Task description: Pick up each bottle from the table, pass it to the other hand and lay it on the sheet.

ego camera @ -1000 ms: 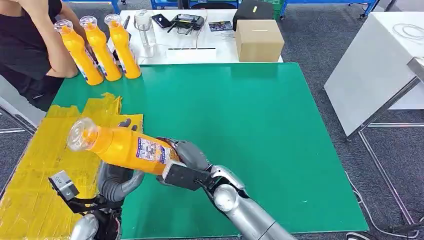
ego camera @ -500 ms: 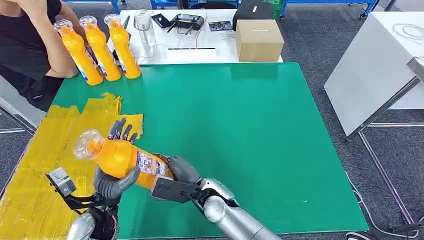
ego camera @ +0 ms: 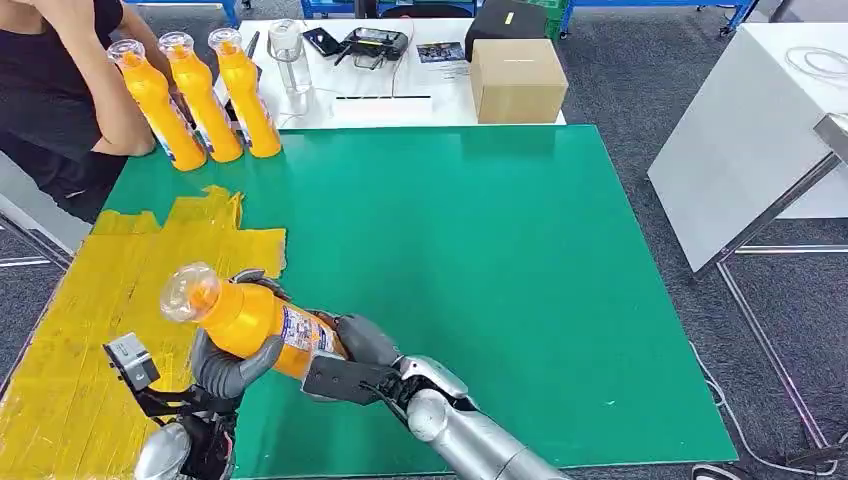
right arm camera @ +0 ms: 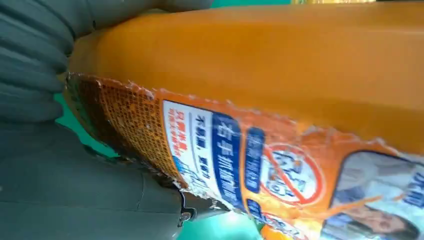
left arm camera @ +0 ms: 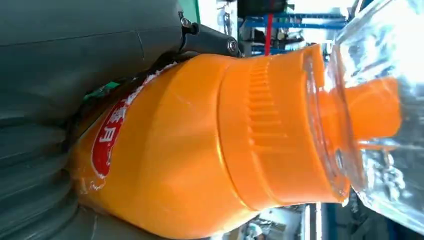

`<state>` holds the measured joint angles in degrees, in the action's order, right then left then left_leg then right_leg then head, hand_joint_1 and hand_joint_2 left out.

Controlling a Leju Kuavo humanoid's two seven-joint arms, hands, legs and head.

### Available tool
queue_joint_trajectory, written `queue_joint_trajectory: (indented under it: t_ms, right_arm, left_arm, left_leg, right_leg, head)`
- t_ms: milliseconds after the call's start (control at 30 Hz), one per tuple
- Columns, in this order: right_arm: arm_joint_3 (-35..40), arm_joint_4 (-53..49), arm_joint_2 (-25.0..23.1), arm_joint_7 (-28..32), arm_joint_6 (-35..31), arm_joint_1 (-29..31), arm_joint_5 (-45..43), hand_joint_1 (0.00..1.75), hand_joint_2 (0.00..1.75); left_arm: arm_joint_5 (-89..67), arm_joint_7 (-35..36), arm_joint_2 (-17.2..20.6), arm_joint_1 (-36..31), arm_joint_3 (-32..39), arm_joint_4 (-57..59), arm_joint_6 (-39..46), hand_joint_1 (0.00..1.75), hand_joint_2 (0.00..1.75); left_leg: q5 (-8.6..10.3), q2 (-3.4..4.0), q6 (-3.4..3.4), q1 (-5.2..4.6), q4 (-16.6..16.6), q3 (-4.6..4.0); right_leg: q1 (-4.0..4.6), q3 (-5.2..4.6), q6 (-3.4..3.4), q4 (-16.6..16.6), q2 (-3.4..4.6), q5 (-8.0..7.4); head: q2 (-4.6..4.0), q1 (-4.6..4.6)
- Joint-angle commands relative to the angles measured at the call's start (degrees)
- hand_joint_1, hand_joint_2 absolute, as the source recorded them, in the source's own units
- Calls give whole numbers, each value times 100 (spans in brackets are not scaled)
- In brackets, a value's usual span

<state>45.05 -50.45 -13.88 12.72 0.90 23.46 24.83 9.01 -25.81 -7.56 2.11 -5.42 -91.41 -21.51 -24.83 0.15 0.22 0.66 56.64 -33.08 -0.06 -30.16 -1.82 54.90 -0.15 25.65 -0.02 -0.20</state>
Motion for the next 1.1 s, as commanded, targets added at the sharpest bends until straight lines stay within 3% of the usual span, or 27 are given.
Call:
queue_joint_trajectory:
  t_ms: [33, 400, 800, 833, 867, 900, 933, 1100]
  right_arm:
    - [302, 429, 57, -22, 43, 309, 15, 175, 175]
    - [268, 403, 89, 8, 39, 381, -15, 175, 175]
    - [-29, -347, 376, -7, -391, 149, 188, 175, 175]
    - [-163, -657, 522, 14, -312, 76, 135, 0, 175]
    - [-341, -999, 664, 21, -300, -30, 73, 0, 175]
    - [-840, -1940, 1264, 132, -125, -293, -108, 0, 0]
    - [-1052, -2149, 1490, 213, 306, -349, -453, 0, 0]
    - [-1155, -2355, 1530, 367, 325, -514, -367, 0, 0]
  left_arm:
    - [-117, 8, 336, -205, -326, 502, -89, 175, 175]
    - [-194, -81, 462, -120, -431, 590, -223, 175, 175]
    - [-219, -187, 453, 195, -263, 347, -267, 175, 175]
    - [-247, -207, 477, 274, -222, 243, -259, 175, 175]
    - [-333, -258, 500, 305, -179, 161, -211, 175, 175]
    - [-815, -447, 688, 371, 306, -196, 314, 175, 175]
    - [-878, -432, 785, 180, 714, -187, 363, 175, 175]
    - [-1350, -583, 743, 81, 1080, -184, 538, 175, 175]
  left_leg:
    - [0, -3, 2, -4, -7, 14]
    - [-6, 0, 1, -1, -6, 24]
    - [-5, 4, 2, -2, -5, 17]
    - [-3, 4, 1, -2, -5, 13]
    - [-5, 5, 2, -2, -5, 18]
    - [-3, 2, 2, -3, -5, 12]
    - [-5, 2, 3, -3, -4, 14]
    - [-3, -9, 0, 3, 3, 2]
  right_leg:
    - [-3, 12, 1, -3, -1, 2]
    - [0, 23, 2, -4, 3, 6]
    - [-2, 16, 1, -4, 6, 3]
    - [-1, 11, 1, -4, 5, 2]
    - [-1, 16, 1, -4, 7, 4]
    - [-3, 11, 0, -3, 4, 3]
    - [-3, 13, -1, -3, 4, 4]
    - [3, 5, 4, 1, -10, 4]
  head:
    - [0, -2]
    - [0, 0]
    - [0, 0]
    - [0, 0]
    - [0, 0]
    - [0, 0]
    - [0, -2]
    - [0, 0]
